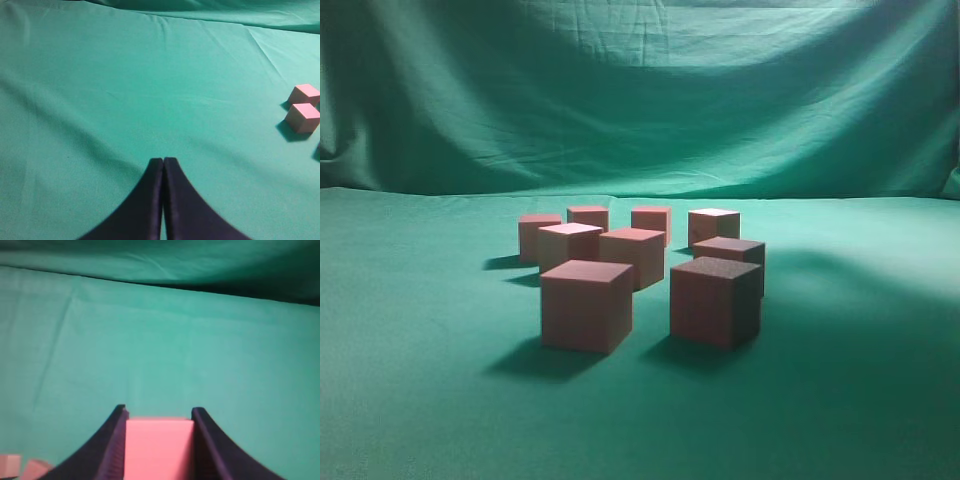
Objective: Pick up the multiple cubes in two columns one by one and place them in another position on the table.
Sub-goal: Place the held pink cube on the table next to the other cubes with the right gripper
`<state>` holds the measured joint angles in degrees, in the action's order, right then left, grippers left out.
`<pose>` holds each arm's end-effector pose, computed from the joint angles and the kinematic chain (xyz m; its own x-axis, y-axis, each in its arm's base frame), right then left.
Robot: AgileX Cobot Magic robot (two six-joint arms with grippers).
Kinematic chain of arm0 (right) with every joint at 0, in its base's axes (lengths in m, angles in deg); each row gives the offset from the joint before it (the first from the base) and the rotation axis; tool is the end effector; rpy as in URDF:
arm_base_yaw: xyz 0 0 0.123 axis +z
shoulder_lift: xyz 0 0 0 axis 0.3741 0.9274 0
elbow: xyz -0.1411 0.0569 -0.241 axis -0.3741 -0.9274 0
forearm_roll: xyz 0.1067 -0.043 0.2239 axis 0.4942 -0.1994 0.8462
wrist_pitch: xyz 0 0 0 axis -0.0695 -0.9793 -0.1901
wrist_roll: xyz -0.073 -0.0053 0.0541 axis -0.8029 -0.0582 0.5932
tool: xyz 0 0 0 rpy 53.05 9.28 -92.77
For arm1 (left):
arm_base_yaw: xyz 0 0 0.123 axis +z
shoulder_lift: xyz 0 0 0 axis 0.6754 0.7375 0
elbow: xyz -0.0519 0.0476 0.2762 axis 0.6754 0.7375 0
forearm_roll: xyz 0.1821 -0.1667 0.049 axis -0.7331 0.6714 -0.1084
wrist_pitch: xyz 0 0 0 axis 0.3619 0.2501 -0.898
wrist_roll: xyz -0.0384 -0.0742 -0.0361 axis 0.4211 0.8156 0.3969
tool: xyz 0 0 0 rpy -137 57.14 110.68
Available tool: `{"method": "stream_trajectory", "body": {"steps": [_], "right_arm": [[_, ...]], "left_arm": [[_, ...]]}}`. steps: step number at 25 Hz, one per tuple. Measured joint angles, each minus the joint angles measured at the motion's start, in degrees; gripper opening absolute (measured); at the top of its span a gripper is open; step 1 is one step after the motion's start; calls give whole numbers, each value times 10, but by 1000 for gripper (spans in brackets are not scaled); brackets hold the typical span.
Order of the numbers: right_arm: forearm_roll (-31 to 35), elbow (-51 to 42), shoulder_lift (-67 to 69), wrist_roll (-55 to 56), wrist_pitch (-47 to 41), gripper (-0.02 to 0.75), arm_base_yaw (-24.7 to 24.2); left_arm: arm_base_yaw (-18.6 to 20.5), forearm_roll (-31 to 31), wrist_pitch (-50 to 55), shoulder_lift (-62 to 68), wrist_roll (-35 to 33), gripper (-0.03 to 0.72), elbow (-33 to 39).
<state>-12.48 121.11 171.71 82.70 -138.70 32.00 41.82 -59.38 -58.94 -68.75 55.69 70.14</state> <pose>0.4139 0.0844 0.3695 -0.7291 -0.1359 -0.6708 -0.2575 0.9625 0.0849 0.0529 -0.0034 0.1771 -0.2593 -0.1070 -0.9598 0.0129 0.9934 -0.1142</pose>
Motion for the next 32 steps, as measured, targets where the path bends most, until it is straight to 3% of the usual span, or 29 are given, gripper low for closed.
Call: {"method": "stream_trajectory", "body": {"steps": [3, 9, 16, 21, 26, 32], "right_arm": [[2, -27, -46, -5, 2, 267, 36], [3, -180, -130, -20, 33, 267, 126], [3, -293, -146, -42, 43, 267, 289], [4, -303, -105, -43, 53, 267, 383], [10, -303, -37, -34, 76, 267, 437], [18, -303, 11, -31, 102, 267, 467]], "left_arm": [[0, 0, 0, 0, 0, 0, 0], [0, 0, 0, 0, 0, 0, 0], [0, 0, 0, 0, 0, 0, 0], [0, 0, 0, 0, 0, 0, 0], [0, 0, 0, 0, 0, 0, 0], [0, 0, 0, 0, 0, 0, 0]]}}
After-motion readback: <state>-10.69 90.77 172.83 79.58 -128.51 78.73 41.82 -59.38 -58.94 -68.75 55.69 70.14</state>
